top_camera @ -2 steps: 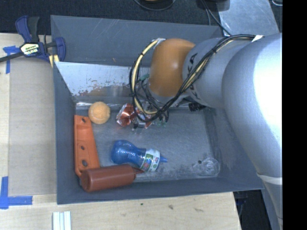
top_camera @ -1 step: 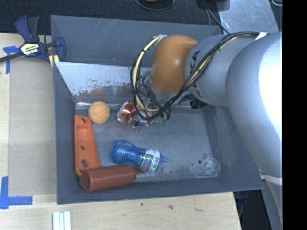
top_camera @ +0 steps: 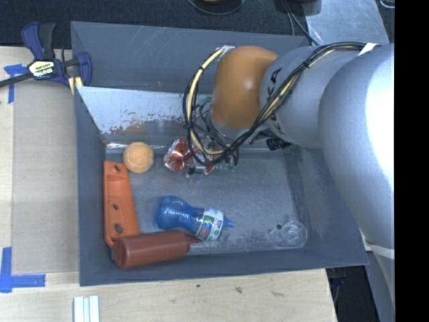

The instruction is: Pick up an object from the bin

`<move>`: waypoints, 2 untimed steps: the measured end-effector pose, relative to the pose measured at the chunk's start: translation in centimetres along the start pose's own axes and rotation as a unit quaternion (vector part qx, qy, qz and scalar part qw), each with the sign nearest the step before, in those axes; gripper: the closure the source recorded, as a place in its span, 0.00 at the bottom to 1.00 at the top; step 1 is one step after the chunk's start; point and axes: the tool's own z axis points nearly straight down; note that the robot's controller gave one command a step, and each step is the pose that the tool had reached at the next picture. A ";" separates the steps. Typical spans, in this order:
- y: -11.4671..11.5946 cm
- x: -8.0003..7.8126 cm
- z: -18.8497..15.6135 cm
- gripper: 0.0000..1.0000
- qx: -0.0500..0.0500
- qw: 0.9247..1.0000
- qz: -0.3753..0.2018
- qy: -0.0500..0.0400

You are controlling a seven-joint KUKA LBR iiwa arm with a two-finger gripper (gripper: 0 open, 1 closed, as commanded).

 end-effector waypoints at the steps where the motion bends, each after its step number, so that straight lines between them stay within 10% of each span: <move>1: 0.0 0.0 -0.2 1.00 0.000 1.000 0.000 0.000; 2: 0.0 0.1 -0.7 1.00 0.000 1.000 0.000 0.001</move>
Offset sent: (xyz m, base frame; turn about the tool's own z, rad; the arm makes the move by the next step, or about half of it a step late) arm -0.0001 0.0000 0.0267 0.0000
